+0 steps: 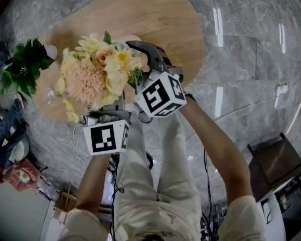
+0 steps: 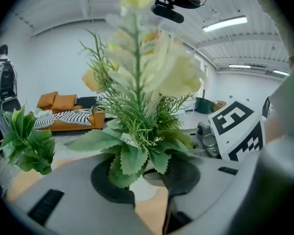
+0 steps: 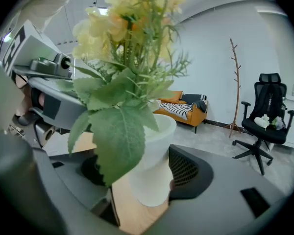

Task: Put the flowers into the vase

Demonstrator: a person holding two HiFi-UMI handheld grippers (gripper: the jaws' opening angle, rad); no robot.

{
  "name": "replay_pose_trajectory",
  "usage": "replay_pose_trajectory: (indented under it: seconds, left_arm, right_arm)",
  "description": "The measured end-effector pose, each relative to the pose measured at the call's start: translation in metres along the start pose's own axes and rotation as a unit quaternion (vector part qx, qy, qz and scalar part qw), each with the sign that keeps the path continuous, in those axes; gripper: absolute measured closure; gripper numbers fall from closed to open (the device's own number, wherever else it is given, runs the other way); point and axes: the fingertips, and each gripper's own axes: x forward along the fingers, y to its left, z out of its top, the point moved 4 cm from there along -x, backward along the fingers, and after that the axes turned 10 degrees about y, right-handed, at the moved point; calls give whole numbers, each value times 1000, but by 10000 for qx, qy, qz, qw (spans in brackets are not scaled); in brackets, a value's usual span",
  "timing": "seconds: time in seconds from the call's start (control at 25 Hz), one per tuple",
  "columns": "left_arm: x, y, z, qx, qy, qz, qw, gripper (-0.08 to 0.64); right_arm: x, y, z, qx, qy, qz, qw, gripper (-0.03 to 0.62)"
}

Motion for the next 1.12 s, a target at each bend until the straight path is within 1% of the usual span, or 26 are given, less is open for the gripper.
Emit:
replay_pose_trajectory:
  seconds: [0.16,0.44,0.68,0.92,1.12]
  left_arm:
    - [-1,1,1,-14,52,-40,10000,405]
    - [-11,0,-8,-142,250,-104,9995,371]
    - [-24,4,-22,-294,332,-127,9989,370]
    - [-33,10,-36,-472,484,-99,9977,370]
    - [-41,12,-42,-599,568,-65,9966,370]
  right_arm:
    - [-5,-1,-2,-44,6,-3,10000,293]
    - [-4,0,-2,-16,37,-60,10000,295]
    - [3,-2,-2,109,63,-116,9999,296]
    - [9,0,-2,122,138,-128,9997,296]
    - [8,3,-11,376,218,12,9991,295]
